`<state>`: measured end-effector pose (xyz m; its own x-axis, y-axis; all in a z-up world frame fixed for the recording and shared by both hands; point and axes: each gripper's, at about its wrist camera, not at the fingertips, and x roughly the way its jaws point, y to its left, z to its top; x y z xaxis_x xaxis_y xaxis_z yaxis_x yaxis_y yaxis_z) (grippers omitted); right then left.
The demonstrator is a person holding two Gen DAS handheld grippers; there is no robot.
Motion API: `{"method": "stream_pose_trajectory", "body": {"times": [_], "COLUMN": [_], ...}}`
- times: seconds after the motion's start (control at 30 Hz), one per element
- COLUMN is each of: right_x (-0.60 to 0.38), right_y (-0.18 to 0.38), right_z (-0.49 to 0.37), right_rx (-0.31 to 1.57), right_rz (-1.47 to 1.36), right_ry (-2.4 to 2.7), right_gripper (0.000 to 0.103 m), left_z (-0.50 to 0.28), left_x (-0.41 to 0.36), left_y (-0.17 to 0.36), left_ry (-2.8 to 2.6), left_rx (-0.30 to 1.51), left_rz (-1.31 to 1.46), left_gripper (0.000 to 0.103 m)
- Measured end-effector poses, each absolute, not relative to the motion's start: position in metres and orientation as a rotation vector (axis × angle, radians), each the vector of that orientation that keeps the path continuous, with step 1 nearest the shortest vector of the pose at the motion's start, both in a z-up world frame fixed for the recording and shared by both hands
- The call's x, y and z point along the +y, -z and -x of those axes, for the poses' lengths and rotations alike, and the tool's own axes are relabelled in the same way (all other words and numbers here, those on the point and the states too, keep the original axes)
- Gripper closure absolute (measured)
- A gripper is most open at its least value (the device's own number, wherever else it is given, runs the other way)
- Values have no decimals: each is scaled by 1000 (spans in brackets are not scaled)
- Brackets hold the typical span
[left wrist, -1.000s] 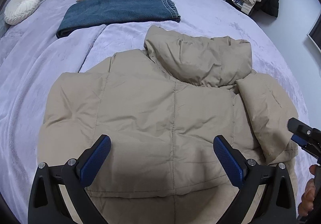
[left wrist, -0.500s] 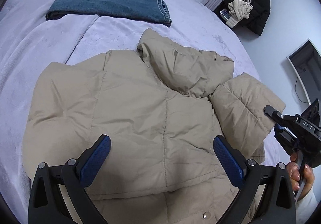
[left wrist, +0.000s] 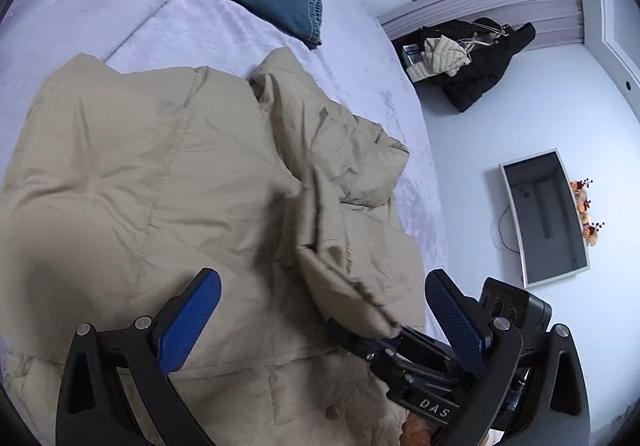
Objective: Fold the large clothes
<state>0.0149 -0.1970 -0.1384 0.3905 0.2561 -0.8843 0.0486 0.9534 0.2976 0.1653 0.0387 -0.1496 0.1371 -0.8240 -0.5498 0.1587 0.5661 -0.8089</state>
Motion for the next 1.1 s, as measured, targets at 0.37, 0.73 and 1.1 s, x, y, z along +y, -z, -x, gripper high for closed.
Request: {"method": "stream_pose_trajectory", "body": {"times": [0.37, 0.73, 1.1], "right_x": [-340, -465, -445], "right_y": [142, 170, 184], "right_z": [89, 138, 112], "right_rx": [1143, 858, 999], "right_rz": [-713, -1254, -1031], "right_ry": [84, 296, 251], "right_gripper": [31, 92, 96], "left_z": [-171, -168, -164], "left_x": [-2, -30, -5], "left_y": [168, 166, 180], "left_ry": [758, 694, 571], "left_rx": [1301, 1288, 1229], "left_rz": [529, 319, 173], "left_gripper": [1, 87, 87]}}
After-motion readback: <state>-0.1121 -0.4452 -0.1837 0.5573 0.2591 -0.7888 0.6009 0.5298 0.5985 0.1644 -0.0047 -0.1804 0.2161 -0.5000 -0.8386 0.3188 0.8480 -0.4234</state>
